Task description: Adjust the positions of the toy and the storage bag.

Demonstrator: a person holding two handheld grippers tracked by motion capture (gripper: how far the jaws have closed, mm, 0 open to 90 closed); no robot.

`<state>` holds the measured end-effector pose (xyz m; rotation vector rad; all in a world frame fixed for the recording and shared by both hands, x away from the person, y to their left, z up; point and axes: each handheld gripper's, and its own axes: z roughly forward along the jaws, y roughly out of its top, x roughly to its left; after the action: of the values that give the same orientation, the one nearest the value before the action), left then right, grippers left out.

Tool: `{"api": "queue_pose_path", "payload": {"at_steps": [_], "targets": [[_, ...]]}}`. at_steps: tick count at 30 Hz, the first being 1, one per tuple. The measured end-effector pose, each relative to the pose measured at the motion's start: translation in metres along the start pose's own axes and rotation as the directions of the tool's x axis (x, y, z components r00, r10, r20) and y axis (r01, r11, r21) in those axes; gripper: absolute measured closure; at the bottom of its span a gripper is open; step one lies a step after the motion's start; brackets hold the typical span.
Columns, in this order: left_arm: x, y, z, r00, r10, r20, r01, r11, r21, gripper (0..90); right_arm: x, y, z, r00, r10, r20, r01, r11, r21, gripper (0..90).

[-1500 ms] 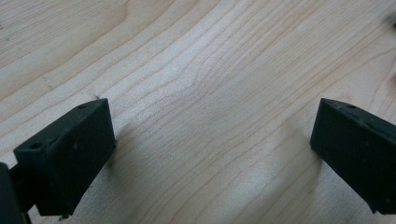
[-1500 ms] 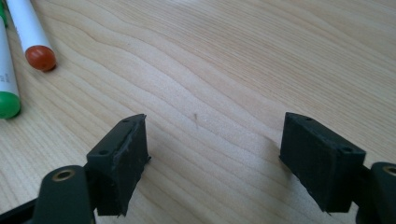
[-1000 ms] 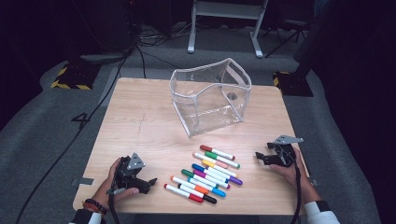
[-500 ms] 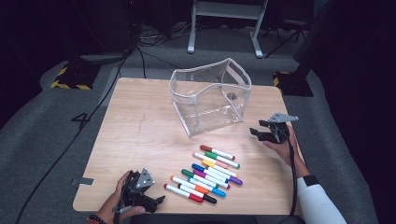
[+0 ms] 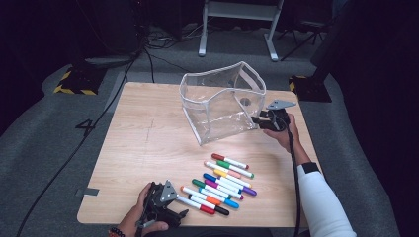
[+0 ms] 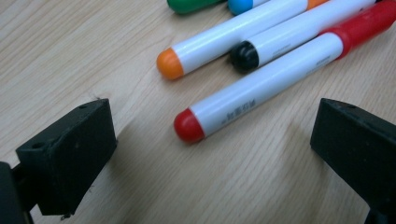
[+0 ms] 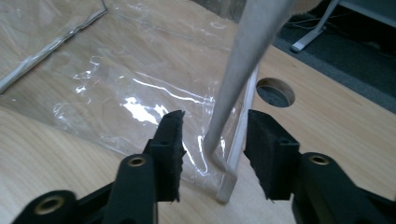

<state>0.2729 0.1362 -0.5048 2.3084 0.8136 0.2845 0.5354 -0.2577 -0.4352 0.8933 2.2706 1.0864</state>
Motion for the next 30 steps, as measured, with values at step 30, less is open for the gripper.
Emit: {"api": "queue_pose_path", "payload": {"at_steps": [30], "targets": [[-0.027,0.048,0.042,0.9903,0.016,-0.138,-0.022,0.9987,-0.045,0.4,-0.004,-0.037,-0.052,1.0,0.003,-0.01,-0.003,1.0,-0.014,85.7]]}}
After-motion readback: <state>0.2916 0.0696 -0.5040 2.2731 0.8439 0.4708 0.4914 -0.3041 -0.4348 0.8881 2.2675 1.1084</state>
